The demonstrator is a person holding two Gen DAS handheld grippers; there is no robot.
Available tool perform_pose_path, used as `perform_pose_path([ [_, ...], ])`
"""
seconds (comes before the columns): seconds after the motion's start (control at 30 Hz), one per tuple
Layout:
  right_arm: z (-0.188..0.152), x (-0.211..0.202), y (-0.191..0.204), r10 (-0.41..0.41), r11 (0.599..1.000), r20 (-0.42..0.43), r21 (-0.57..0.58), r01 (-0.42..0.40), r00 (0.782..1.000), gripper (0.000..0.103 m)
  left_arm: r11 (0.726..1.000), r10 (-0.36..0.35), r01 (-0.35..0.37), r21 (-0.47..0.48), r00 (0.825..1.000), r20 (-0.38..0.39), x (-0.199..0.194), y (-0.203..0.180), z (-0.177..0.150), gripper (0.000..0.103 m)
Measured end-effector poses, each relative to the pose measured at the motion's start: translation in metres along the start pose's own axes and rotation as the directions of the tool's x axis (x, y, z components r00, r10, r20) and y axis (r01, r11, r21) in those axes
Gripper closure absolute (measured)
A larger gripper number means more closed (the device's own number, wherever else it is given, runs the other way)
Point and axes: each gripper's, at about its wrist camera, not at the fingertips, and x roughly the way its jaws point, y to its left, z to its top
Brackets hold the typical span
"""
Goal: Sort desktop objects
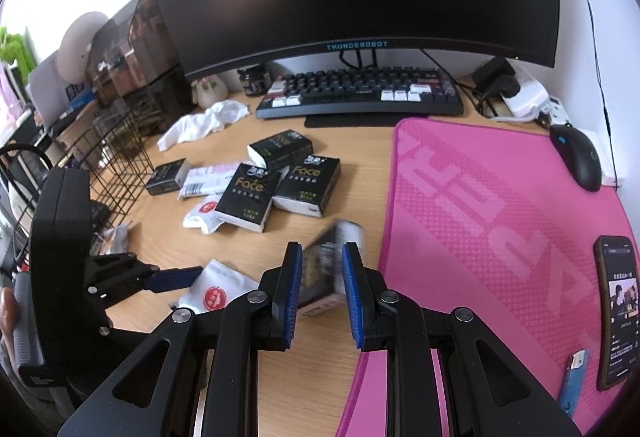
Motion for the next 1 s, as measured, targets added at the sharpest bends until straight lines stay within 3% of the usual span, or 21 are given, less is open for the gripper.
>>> perform_pose_path([
  [0.1,-0.001,0.002,0.002,-0.003,1.0,-0.01,-0.011,0.003,1.0,0.077,1.0,-0.015,0.015,-0.003,1.0,-0.002,-0.003,0.003,-0.003,0.053],
  [0.23,-0.002,0.01,0.004,-0.021,1.0,-0.027,-0.019,0.02,0.999,0.047,1.0,-0.018,0.018,-0.009,1.0,0.0,-0.006,0.008,-0.005,0.06],
  [0.33,-0.005,0.019,0.007,-0.066,0.997,-0.045,-0.032,0.064,0.997,0.034,1.0,-0.009,0.009,-0.015,1.0,0.009,-0.009,0.01,-0.007,0.063],
  [0.4,-0.007,0.027,0.009,-0.098,0.995,-0.057,-0.036,0.096,0.994,0.031,1.0,0.007,-0.007,-0.01,1.0,0.017,-0.008,0.01,-0.008,0.061],
  [0.53,-0.013,0.043,0.013,-0.15,0.987,-0.077,-0.073,0.144,0.986,0.029,0.999,0.039,-0.039,0.011,0.999,0.027,-0.007,0.006,-0.011,0.034],
  [0.67,-0.015,0.051,0.008,-0.175,0.984,-0.098,-0.06,0.17,0.98,0.029,0.999,0.022,-0.022,0.033,0.999,0.023,-0.003,0.001,-0.011,0.025],
  [0.77,-0.016,0.053,0.004,-0.162,0.986,-0.112,-0.045,0.158,0.98,0.029,1.0,0.002,-0.002,0.017,1.0,0.019,-0.001,0.0,-0.008,0.025],
  [0.9,-0.015,0.05,0.003,-0.149,0.989,-0.104,-0.039,0.146,0.983,0.029,1.0,0.011,-0.011,0.006,1.0,0.024,-0.004,0.003,-0.007,0.049],
  [1.0,-0.016,0.05,0.001,-0.129,0.992,-0.11,-0.029,0.127,0.985,0.029,1.0,0.012,-0.012,0.011,1.0,0.022,-0.005,0.003,-0.007,0.053],
])
